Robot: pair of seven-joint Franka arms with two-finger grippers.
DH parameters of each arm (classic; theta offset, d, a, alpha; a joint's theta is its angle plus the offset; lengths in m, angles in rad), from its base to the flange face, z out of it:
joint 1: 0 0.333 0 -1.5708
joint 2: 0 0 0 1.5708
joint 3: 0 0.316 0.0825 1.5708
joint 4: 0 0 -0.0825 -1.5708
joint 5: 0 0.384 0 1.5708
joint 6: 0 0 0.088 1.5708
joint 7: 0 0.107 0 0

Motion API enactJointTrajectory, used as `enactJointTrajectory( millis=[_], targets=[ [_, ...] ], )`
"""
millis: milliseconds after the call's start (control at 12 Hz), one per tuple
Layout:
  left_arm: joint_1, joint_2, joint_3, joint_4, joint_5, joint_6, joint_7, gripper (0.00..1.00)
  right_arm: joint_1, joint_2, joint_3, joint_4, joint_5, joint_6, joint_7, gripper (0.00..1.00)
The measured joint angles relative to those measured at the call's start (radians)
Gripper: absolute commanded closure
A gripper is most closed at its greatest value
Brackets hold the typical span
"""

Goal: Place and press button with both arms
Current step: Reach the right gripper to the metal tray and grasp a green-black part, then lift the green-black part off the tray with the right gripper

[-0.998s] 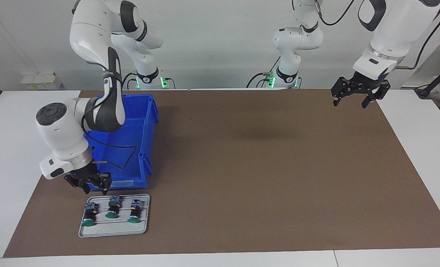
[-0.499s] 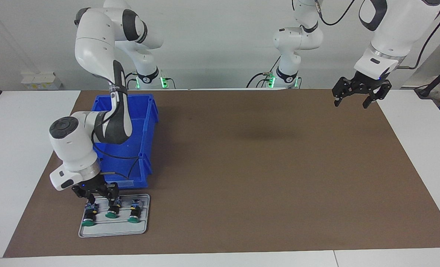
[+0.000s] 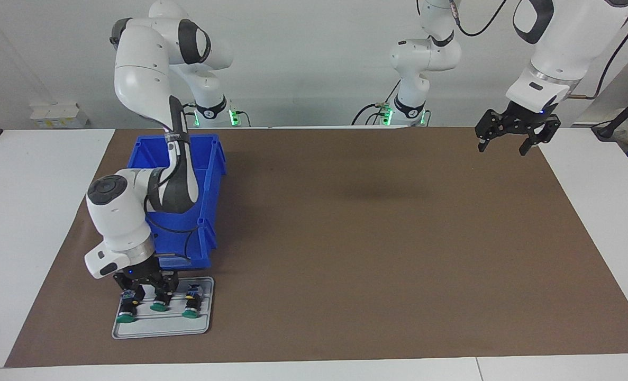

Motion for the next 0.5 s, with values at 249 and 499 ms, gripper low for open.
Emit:
enactJointTrajectory(
  millis=[249,499],
  targets=[
    [0.0,0.0,0.0,0.0,0.0,0.002,0.001,0.0,-0.001,0.004,0.0,0.0,0.0,0.0,0.0,0.28],
    [0.0,0.0,0.0,0.0,0.0,0.014,0.001,0.0,-0.001,0.01,0.0,-0.004,0.0,-0.006,0.0,0.28]
  ],
)
